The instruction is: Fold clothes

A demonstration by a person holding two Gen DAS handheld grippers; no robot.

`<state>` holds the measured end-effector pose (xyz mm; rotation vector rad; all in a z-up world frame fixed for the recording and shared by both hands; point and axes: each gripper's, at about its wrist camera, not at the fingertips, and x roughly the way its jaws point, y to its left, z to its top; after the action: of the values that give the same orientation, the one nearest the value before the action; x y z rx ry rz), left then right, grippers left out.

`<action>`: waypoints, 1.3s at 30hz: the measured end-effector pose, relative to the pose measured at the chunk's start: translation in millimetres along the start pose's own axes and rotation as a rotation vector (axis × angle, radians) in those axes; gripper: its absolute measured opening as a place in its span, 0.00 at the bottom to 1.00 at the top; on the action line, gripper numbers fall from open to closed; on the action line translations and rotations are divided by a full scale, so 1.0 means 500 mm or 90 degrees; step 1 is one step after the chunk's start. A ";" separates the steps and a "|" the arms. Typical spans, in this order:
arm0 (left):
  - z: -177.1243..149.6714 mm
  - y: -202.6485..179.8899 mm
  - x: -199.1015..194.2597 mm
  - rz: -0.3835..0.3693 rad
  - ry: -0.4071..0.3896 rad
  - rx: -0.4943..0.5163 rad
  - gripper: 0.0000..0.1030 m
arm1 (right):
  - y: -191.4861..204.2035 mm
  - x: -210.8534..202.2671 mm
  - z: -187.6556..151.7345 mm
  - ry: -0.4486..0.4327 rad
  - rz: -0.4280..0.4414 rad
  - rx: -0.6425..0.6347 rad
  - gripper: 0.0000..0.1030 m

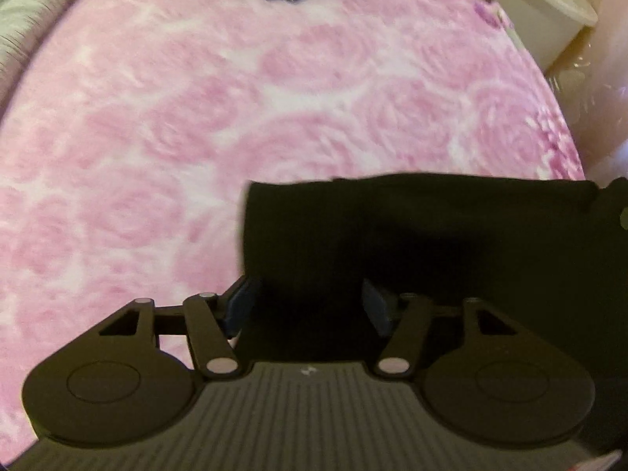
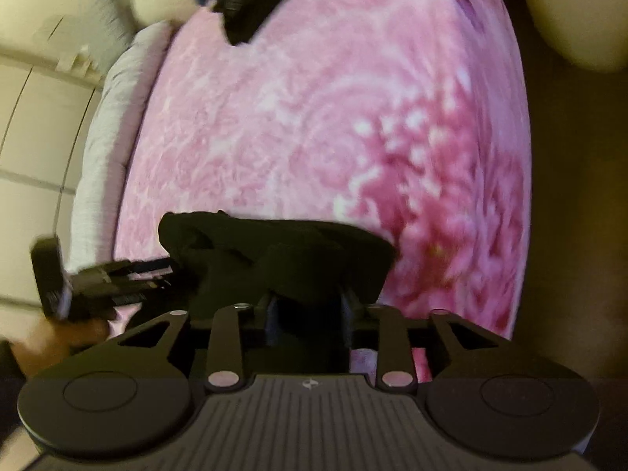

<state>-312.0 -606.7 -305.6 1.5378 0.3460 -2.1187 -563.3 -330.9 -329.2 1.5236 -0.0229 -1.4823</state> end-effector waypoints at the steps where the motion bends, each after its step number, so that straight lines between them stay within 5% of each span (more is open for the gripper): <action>1: -0.006 -0.006 -0.021 0.005 -0.011 0.003 0.51 | 0.008 -0.009 -0.003 -0.006 -0.015 -0.012 0.34; 5: -0.037 -0.054 -0.066 -0.052 -0.041 0.003 0.48 | 0.067 -0.044 -0.023 -0.054 -0.068 -0.098 0.36; 9: -0.048 -0.125 -0.008 -0.090 -0.027 0.026 0.46 | 0.093 -0.029 -0.034 -0.051 -0.083 -0.138 0.36; 11: -0.038 -0.144 0.044 -0.071 -0.015 0.034 0.47 | 0.091 -0.011 -0.032 -0.041 -0.094 -0.137 0.35; 13: -0.024 -0.145 0.083 -0.060 -0.020 0.026 0.62 | 0.068 0.009 -0.021 -0.033 -0.095 -0.128 0.31; 15: -0.018 -0.131 0.090 -0.065 -0.034 0.006 0.64 | 0.044 0.028 -0.009 -0.026 -0.096 -0.117 0.32; 18: -0.005 -0.111 0.071 -0.064 -0.028 -0.013 0.52 | 0.015 0.037 0.007 -0.008 -0.080 -0.083 0.37; 20: -0.009 -0.088 0.042 -0.021 -0.035 -0.035 0.45 | 0.015 0.023 0.012 -0.003 -0.078 -0.081 0.38; 28: -0.137 -0.011 -0.086 0.047 -0.024 -0.169 0.43 | 0.049 -0.046 0.024 -0.056 -0.129 -0.129 0.34; 33: -0.210 -0.012 -0.087 0.072 -0.029 -0.197 0.43 | 0.110 -0.081 -0.008 -0.072 -0.089 -0.191 0.34; 36: -0.230 0.010 -0.037 0.071 -0.039 -0.219 0.52 | 0.152 -0.054 -0.052 -0.031 -0.042 -0.277 0.34; 39: -0.241 0.040 -0.014 0.049 -0.070 -0.250 0.60 | 0.154 0.010 -0.080 -0.007 -0.059 -0.341 0.33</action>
<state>-201.5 -564.5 -337.1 1.1851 0.6117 -1.9258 -486.5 -350.3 -293.8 1.0910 0.4112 -1.4218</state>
